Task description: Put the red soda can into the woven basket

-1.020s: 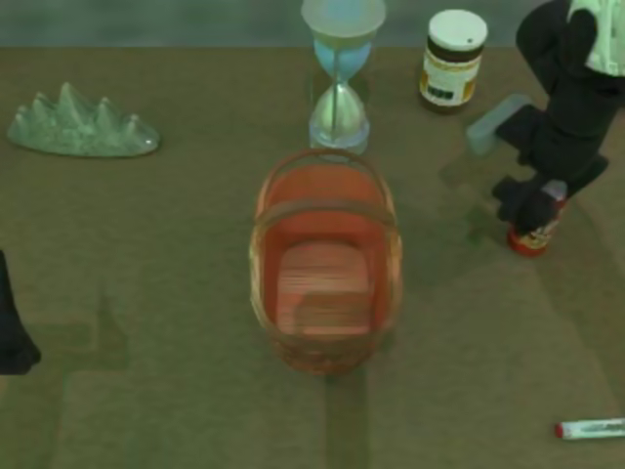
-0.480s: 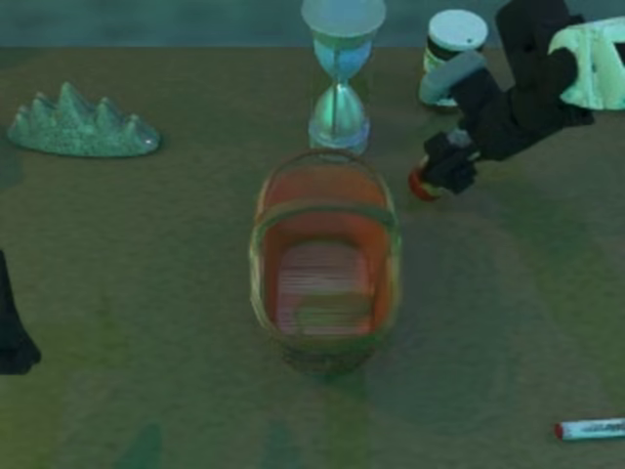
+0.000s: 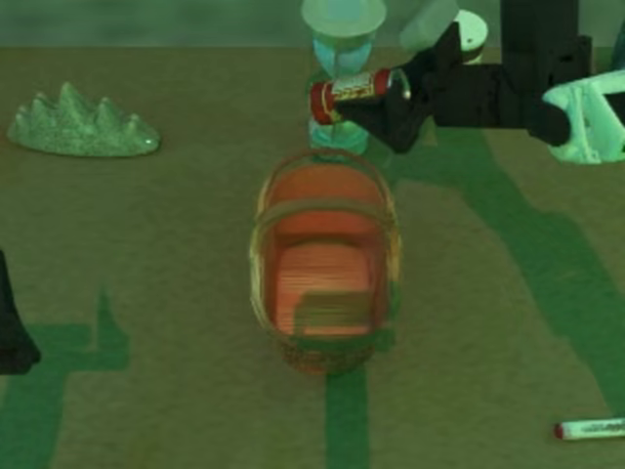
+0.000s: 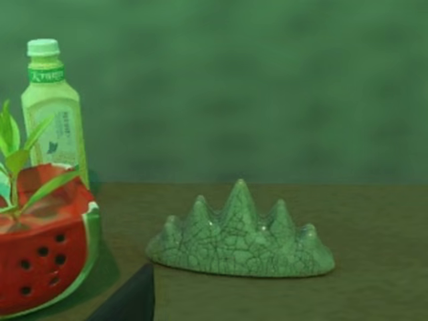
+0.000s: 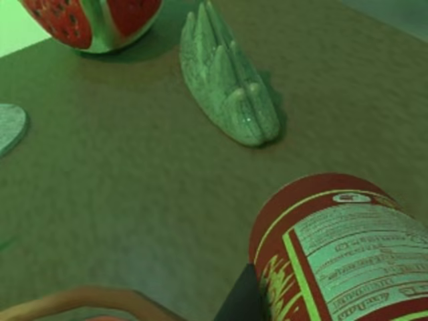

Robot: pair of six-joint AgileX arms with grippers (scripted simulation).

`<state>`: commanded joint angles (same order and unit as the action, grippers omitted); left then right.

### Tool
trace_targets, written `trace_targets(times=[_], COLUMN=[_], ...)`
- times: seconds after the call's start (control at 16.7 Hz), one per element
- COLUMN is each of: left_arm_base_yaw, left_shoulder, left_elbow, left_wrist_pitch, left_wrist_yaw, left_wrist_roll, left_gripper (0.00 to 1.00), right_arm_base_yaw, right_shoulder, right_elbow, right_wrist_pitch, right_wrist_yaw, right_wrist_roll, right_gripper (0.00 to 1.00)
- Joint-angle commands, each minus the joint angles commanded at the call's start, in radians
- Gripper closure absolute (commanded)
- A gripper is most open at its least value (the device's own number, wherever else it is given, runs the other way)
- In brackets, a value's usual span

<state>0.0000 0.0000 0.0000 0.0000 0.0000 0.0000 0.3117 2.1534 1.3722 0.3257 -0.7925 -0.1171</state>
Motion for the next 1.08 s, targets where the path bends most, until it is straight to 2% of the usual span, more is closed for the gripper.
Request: trace_targets(times=[0.12,0.24,0.36,0.48,0.6,0.9,1.08], left_arm_base_yaw=[0.0,0.0,0.0,0.0,0.0,0.0,0.0], left_shoulder=[0.0,0.0,0.0,0.0,0.0,0.0,0.0], left_elbow=[0.0,0.0,0.0,0.0,0.0,0.0,0.0], left_wrist_pitch=[0.0,0.0,0.0,0.0,0.0,0.0,0.0], left_wrist_yaw=[0.0,0.0,0.0,0.0,0.0,0.0,0.0], left_wrist_roll=[0.0,0.0,0.0,0.0,0.0,0.0,0.0], left_gripper=[0.0,0.0,0.0,0.0,0.0,0.0,0.0], right_arm_base_yaw=[0.01,0.019,0.026,0.03,0.031,0.026,0.03], right_shoulder=[-0.032,-0.065,-0.094,-0.117,-0.125,-0.118,-0.056], right_elbow=[-0.054,-0.098,-0.129,-0.147,-0.153,-0.15,-0.164], right_wrist_pitch=[0.179,0.325,0.43,0.493,0.513,0.514,0.585], right_wrist_yaw=[-0.102,-0.189,-0.255,-0.298,-0.312,-0.312,-0.315], right_wrist_roll=[0.054,0.097,0.127,0.144,0.15,0.151,0.15], right_gripper=[1.0,1.0,1.0,1.0,1.0,1.0,1.0])
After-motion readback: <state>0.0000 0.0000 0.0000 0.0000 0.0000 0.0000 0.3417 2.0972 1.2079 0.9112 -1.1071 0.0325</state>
